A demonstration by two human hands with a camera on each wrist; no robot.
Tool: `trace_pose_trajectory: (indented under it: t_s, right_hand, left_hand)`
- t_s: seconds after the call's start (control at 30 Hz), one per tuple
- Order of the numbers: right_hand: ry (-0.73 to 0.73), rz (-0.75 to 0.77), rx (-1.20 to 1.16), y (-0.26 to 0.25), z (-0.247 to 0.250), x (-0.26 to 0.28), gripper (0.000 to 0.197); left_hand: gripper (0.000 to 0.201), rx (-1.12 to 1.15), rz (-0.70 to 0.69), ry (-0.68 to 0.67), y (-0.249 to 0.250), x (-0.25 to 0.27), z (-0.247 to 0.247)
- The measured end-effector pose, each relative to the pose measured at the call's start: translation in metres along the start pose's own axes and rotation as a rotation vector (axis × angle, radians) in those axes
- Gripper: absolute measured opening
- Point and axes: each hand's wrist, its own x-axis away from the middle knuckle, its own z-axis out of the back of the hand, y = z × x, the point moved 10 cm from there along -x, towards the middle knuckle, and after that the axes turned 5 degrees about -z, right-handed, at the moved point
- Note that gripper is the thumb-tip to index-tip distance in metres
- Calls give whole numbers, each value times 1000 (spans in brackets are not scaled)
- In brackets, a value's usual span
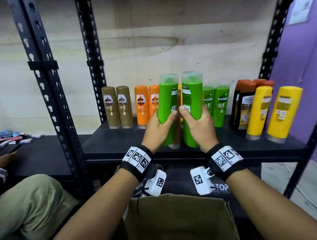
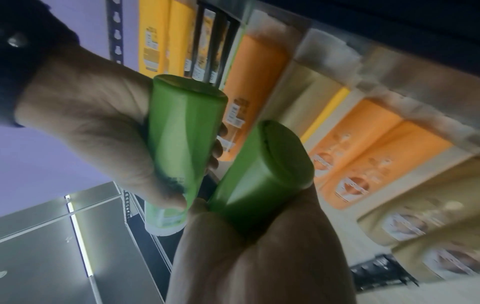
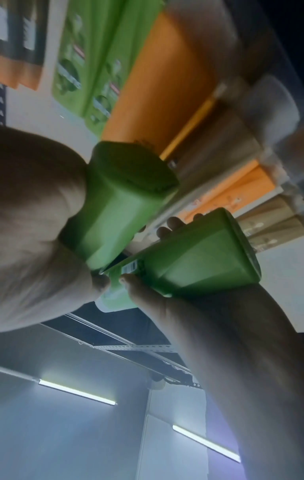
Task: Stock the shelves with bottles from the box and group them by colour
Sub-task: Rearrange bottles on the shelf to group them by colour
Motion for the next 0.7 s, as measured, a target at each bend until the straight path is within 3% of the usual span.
trace_pose_trajectory:
  t_s: [0.37, 0.7]
  right_hand:
    - [114, -32, 102, 9, 99, -13, 45]
    - [195, -73, 140, 35, 149, -19, 38]
  left_hand:
    - [54, 77, 51, -91, -2, 3, -101]
    - [38, 174, 54, -119, -13, 9, -162]
